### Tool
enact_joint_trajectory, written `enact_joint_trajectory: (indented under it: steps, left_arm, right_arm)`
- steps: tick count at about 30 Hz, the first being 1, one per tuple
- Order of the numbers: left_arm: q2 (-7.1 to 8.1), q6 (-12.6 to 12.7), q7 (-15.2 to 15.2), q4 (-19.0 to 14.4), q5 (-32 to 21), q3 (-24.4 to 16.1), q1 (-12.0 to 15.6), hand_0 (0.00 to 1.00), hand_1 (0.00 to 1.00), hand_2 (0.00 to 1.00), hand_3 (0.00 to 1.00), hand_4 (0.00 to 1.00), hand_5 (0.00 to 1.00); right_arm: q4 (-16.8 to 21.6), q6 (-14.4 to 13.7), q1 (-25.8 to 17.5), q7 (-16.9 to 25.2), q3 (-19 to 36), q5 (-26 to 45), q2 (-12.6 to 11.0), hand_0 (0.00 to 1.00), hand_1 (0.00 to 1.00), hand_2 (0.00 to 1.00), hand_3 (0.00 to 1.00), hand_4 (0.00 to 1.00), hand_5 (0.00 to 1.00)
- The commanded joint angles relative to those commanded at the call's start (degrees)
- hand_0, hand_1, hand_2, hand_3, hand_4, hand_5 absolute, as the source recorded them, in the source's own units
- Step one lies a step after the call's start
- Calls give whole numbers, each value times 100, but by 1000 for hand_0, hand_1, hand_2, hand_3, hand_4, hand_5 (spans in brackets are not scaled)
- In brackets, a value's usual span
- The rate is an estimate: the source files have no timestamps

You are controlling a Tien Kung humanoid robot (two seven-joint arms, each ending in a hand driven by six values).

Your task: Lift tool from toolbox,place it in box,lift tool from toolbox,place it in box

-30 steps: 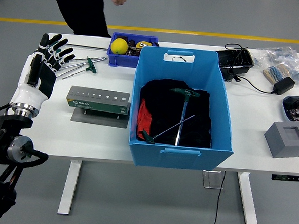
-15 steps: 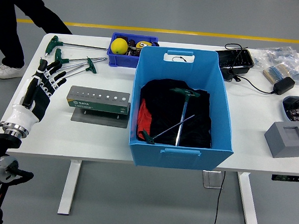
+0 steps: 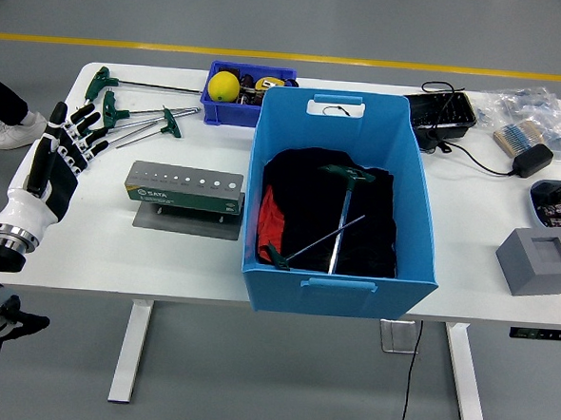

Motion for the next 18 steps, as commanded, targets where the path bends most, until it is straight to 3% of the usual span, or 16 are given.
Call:
enact_joint_trajectory:
  steps: [18]
  left_arm:
    - [-56, -137, 182, -43, 418, -200, -24, 878, 902, 990, 903, 994, 936]
  right_arm:
    - [-19, 28, 80, -2, -36, 53, -2, 667, 657, 727, 561, 777, 672]
